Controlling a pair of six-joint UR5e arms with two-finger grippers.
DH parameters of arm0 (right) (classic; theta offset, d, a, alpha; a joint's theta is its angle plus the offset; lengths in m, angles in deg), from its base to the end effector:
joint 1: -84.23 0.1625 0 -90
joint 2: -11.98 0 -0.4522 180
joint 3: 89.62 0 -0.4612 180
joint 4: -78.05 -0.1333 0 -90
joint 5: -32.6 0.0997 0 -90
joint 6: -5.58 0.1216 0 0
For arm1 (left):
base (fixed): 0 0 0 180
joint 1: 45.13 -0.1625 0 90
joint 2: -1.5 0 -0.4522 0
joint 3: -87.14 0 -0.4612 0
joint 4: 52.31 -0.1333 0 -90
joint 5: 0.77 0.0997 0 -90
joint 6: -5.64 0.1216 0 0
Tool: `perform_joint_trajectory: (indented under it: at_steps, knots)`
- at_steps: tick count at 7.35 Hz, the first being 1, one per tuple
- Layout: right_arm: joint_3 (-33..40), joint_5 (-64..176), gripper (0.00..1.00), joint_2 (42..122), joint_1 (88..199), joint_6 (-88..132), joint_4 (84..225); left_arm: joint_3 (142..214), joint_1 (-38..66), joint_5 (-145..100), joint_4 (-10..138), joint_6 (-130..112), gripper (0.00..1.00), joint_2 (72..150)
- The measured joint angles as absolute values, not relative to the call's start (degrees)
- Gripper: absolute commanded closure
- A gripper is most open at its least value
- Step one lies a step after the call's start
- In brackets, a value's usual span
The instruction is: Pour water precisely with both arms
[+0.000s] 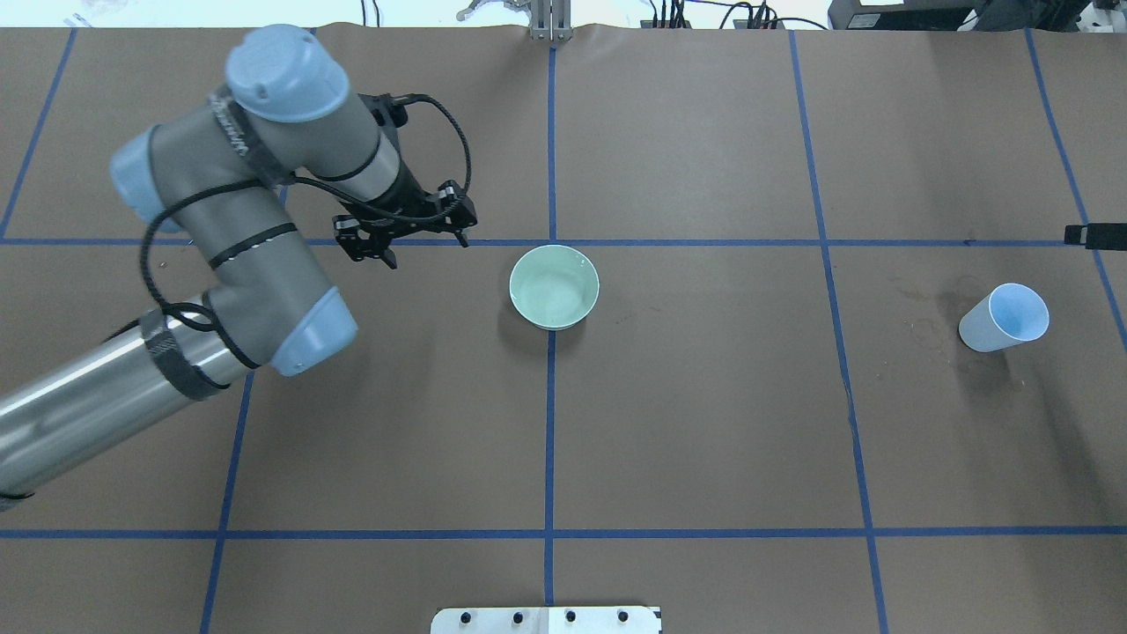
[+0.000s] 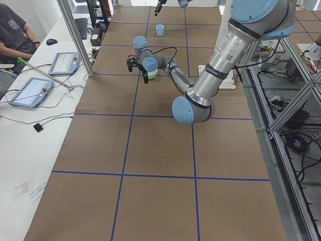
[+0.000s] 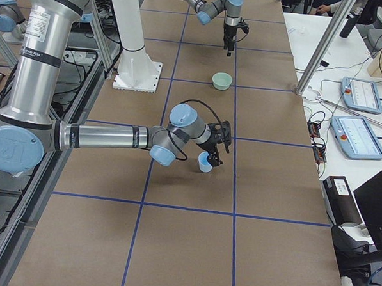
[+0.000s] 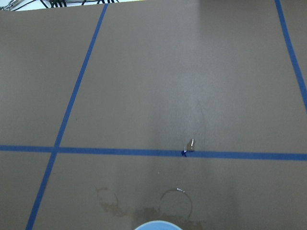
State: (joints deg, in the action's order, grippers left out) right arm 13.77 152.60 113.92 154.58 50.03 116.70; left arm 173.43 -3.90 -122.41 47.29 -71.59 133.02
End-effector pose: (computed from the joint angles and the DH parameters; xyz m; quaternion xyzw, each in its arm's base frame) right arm -0.1038 -0.5062 0.5775 0.2410 -0.4244 0.0734 0.8697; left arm 0.5617 -0.5847 0.2150 -0.0468 0.4580 -0.1103 0.8809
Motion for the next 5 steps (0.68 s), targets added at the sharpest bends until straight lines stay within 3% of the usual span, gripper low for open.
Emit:
perform_joint_trajectory:
  at_steps: [2, 4, 5]
  knots:
    - [13.8, 162.0, 0.01, 109.9, 162.4, 37.5, 129.4, 168.8, -6.8, -120.5, 47.8, -72.6, 0.04, 136.5]
    - [13.9, 167.6, 0.01, 106.8, 166.7, 28.2, 139.9, 165.8, -8.6, -119.6, 49.4, -72.8, 0.20, 137.9]
    - [14.0, 168.4, 0.01, 106.5, 166.9, 25.7, 142.4, 164.3, -9.3, -119.5, 50.0, -72.9, 0.47, 138.8]
